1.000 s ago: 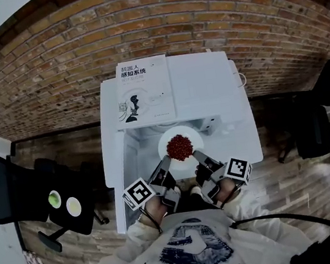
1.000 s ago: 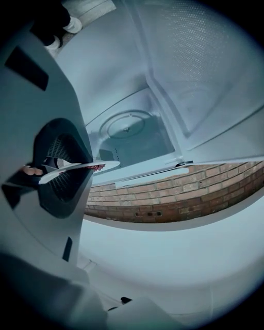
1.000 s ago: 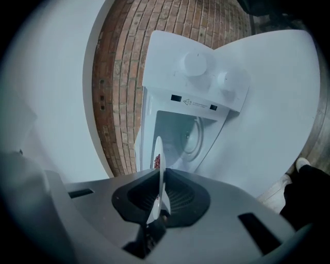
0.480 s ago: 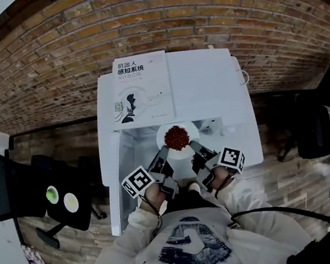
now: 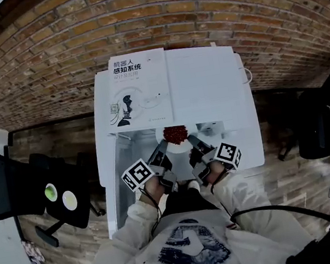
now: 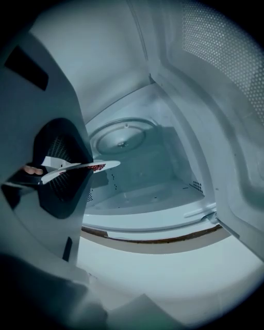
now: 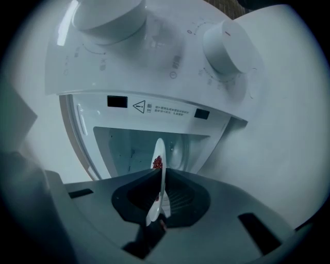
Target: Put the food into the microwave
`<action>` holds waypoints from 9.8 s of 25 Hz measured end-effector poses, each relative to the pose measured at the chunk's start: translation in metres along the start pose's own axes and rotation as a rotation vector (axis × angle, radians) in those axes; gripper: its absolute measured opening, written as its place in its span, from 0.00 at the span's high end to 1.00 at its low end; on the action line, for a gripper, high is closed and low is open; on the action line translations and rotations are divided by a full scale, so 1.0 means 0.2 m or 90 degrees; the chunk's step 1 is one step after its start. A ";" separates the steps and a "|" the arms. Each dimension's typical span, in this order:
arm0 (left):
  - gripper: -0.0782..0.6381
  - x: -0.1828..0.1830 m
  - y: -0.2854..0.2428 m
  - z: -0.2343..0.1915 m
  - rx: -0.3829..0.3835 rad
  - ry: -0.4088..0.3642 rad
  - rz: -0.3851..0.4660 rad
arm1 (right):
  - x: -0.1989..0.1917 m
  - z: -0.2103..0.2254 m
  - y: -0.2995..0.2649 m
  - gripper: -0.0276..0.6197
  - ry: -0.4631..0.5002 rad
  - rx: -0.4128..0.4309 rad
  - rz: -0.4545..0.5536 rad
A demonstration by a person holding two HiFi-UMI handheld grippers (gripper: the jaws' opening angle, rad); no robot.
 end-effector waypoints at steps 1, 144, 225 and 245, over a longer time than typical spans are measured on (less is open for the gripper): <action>0.84 0.00 -0.02 -0.01 0.002 0.000 0.000 | 0.01 0.01 -0.02 0.91 0.001 0.000 0.001; 0.73 -0.05 -0.27 -0.22 0.091 -0.055 -0.019 | -0.03 0.14 -0.35 0.81 0.017 -0.048 0.044; 0.87 0.14 0.45 0.91 -0.138 -0.733 0.051 | -0.06 -0.92 0.58 0.94 0.728 0.199 0.090; 0.88 0.18 0.45 0.96 -0.137 -0.800 0.068 | -0.04 -0.96 0.58 0.94 0.789 0.203 0.129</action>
Point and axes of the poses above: the fingertips, and each gripper's own axes: y backward along the fingers, z to its right, x out of its top, the point moved 2 cm from there along y, backward along the fingers, and after that the axes turned 15 degrees about z, right-handed, at the moved point
